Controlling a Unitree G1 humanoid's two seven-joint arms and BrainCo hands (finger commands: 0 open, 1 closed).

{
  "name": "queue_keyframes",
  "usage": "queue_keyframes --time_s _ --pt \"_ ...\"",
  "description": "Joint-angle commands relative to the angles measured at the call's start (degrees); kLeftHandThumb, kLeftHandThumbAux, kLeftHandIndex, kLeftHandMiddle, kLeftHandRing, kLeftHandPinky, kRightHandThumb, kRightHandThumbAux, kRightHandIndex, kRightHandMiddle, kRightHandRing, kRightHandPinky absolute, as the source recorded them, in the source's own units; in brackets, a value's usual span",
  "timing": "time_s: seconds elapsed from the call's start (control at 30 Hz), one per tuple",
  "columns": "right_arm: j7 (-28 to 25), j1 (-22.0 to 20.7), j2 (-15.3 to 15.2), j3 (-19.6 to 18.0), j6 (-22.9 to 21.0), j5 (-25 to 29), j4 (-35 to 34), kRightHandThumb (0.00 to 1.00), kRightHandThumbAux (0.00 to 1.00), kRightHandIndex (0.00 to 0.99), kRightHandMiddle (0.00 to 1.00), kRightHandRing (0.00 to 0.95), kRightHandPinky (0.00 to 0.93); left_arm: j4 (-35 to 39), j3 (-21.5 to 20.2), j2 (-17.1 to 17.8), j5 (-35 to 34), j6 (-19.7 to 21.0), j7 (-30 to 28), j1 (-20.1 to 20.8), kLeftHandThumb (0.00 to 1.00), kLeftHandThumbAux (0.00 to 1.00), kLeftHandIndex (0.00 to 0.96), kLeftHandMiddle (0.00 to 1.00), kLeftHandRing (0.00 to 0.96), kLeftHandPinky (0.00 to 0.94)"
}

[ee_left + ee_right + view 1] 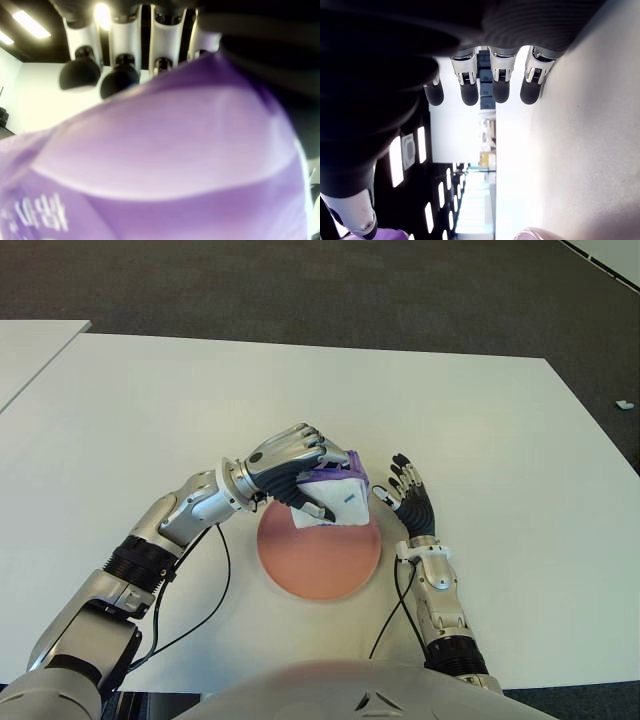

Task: Put the tissue paper into the plate.

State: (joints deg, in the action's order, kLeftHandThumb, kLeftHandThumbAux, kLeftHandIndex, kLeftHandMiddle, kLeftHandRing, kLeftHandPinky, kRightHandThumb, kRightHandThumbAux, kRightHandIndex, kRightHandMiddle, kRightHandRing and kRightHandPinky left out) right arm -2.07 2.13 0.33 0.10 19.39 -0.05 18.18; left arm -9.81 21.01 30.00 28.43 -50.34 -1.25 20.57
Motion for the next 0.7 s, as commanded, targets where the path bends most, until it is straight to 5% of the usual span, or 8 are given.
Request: queue_keyframes --time_s 0.03,0.7 --pt "-0.1 3.7 0.3 0.2 -4.3 0.1 3.7 0.000 0.670 0.000 0.000 0.000 0.000 0.1 0.7 1.7 5.5 -0.9 -2.3 -0.8 0.748 0.695 0.444 0.821 0.828 0.814" --pt "-0.7 2.7 0.1 -0.3 -3.9 0.6 5.7 0.000 0.671 0.000 0.000 0.000 0.000 -4.0 0.9 1.1 18.0 -2.3 2.8 0.1 0.748 0.695 0.443 0.832 0.838 0.833"
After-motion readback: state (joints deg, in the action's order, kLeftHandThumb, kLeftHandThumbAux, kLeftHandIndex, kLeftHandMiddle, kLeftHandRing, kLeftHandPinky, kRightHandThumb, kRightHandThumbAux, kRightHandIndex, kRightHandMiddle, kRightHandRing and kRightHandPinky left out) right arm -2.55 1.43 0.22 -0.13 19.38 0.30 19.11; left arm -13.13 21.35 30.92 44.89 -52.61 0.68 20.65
